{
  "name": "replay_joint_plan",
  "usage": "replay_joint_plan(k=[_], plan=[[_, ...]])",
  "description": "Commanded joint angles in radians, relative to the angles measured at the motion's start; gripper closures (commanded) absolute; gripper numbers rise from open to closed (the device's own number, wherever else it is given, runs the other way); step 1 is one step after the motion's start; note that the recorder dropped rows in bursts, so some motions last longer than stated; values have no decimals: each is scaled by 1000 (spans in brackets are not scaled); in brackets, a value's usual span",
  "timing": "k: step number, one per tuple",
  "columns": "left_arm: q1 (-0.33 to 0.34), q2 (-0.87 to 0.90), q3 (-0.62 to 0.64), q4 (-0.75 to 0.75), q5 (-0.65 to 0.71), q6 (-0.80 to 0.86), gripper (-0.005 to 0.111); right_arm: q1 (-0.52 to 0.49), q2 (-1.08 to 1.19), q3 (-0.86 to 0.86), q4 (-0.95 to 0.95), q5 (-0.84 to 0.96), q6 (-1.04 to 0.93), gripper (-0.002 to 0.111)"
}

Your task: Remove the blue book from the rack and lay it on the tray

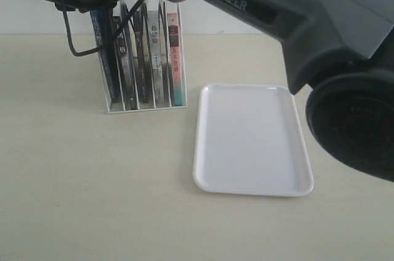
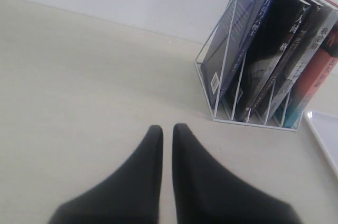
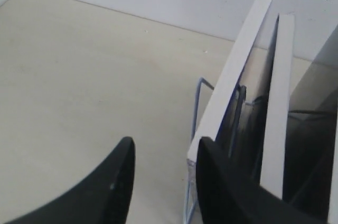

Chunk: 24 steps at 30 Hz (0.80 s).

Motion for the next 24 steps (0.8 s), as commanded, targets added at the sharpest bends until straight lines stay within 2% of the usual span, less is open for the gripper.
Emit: replay_joint_plan(k=[1,16,21,24], plan=[[-3,-2,4,-1,-10,5,101,-19,9,-2,5,-9,15,71],[-3,-2,4,-1,-10,5,101,-35,60,-2,56,-65,20,71],[-3,-2,4,-1,-10,5,101,-46,62,-2,54,-67,36,83],[-3,-2,4,-1,-10,5,101,-51,62,-2,53,-67,36,83]])
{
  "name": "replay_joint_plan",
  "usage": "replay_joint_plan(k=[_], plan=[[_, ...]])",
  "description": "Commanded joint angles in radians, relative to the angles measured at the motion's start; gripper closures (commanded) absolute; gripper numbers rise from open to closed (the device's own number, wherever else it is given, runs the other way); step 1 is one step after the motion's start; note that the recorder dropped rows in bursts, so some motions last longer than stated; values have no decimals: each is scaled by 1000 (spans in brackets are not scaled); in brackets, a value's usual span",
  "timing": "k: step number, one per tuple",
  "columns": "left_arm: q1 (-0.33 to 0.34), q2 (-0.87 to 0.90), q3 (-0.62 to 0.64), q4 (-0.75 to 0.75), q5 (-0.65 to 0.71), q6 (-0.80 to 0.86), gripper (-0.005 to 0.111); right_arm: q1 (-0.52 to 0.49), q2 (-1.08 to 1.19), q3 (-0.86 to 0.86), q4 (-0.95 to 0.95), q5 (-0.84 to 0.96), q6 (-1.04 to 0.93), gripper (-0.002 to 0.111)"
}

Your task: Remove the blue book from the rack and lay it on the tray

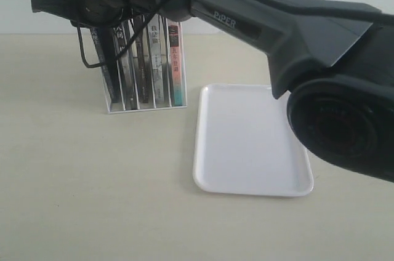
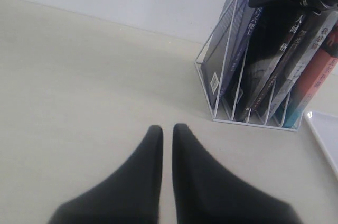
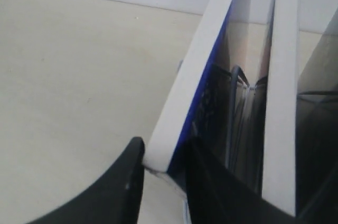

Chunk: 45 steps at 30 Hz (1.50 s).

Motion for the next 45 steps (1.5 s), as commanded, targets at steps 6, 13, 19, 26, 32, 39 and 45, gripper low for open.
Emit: replay_joint_plan(k=[6,13,19,26,32,39,45], plan=[[-3,-2,4,-1,-10,5,101,-21,-8,-2,-2,-16,24,82],[-3,-2,4,-1,-10,5,101,-21,-8,-2,-2,-56,24,82],[-3,-2,4,-1,-10,5,101,-28,-8,-2,-2,-48,24,98],[-3,-2,4,-1,-10,5,101,-29,-13,-2,-12,-38,8,108],[-3,-2,4,-1,-10,5,101,-29,-83,-2,-24,-34,-32,108],[-3,-2,4,-1,-10,5,101,-29,-165,-2,-27,7,-67,108],[-3,-2,4,-1,-10,5,101,-29,-168,-2,-25,39,-77,108]])
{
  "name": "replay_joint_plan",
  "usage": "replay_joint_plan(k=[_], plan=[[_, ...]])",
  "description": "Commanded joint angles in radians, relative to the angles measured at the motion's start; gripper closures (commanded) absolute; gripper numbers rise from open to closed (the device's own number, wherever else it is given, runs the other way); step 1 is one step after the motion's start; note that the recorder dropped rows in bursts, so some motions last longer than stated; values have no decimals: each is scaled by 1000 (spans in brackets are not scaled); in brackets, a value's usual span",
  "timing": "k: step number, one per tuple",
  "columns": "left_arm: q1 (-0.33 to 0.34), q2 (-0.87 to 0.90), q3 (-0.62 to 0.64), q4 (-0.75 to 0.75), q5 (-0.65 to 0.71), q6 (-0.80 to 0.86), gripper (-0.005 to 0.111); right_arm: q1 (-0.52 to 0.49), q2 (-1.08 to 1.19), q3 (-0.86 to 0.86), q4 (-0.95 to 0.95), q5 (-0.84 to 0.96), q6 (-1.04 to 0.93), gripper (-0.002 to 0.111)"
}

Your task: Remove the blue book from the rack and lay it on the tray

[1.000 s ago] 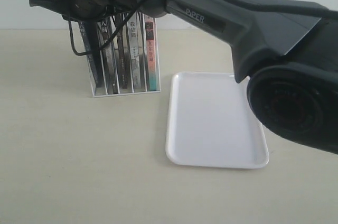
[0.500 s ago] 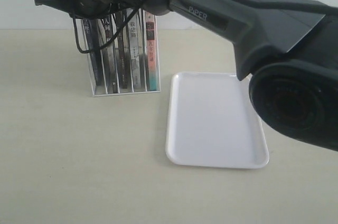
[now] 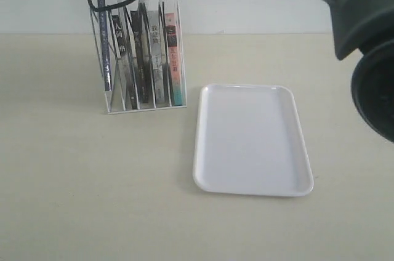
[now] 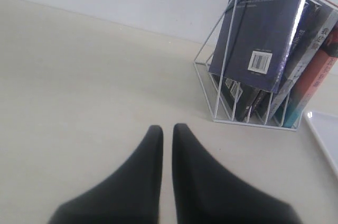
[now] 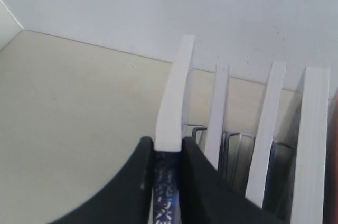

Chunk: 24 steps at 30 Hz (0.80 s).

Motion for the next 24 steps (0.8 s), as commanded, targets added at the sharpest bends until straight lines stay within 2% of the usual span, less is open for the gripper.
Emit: replay_joint_plan(k=[1,13,24], plan=[[-3,-2,4,-1,-10,5,101,-3,-18,-9,-11,-13,-11,108],[-3,-2,4,-1,-10,5,101,3,-76,-9,-7,65,-28,108],[-3,-2,4,-1,-10,5,101,60,-178,-9,-32,86,-65,108]])
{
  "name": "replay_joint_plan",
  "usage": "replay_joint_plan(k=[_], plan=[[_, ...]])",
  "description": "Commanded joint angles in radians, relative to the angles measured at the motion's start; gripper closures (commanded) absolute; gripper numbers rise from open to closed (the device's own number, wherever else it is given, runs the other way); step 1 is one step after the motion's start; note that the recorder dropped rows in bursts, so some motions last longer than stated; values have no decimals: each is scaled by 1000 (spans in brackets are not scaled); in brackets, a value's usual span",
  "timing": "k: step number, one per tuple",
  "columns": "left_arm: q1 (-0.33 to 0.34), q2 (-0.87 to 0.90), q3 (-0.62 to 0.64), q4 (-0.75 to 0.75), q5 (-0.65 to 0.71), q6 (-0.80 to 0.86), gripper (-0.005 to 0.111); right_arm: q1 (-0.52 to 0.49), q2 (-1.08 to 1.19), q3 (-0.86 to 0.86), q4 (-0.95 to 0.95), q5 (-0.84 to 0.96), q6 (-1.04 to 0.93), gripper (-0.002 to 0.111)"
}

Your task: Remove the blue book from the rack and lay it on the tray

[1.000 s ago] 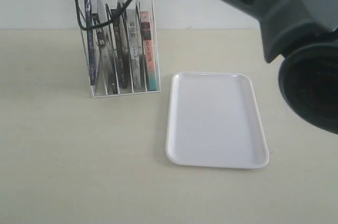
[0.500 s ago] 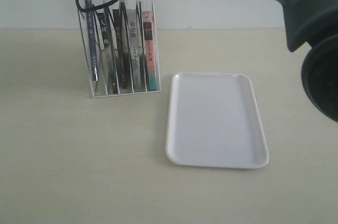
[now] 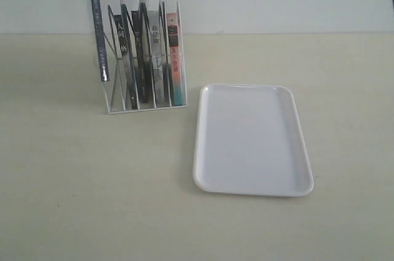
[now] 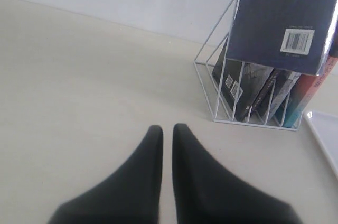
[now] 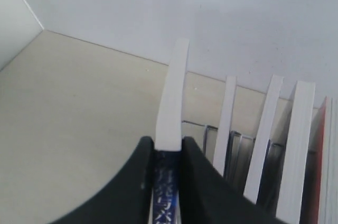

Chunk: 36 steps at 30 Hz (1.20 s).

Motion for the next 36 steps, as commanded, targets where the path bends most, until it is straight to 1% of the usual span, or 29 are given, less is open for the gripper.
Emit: replay_joint_plan(k=[1,10,17,23,29,36], plan=[[-3,-2,4,-1,-10,5,101,19,-70,-9,-35,0,-13,108],[-3,-2,4,-1,-10,5,101,26,-183,-9,-38,132,-66,108],[-3,-2,4,-1,-10,5,101,26,-294,-9,-38,295,-131,108],[-3,-2,4,-1,-10,5,101,26,-378,-9,-38,381,-179,108],[-3,-2,4,-1,-10,5,101,26,-448,-9,-75,382,-225,108],[-3,-2,4,-1,-10,5,101,26,-508,-9,-71,382,-253,108]])
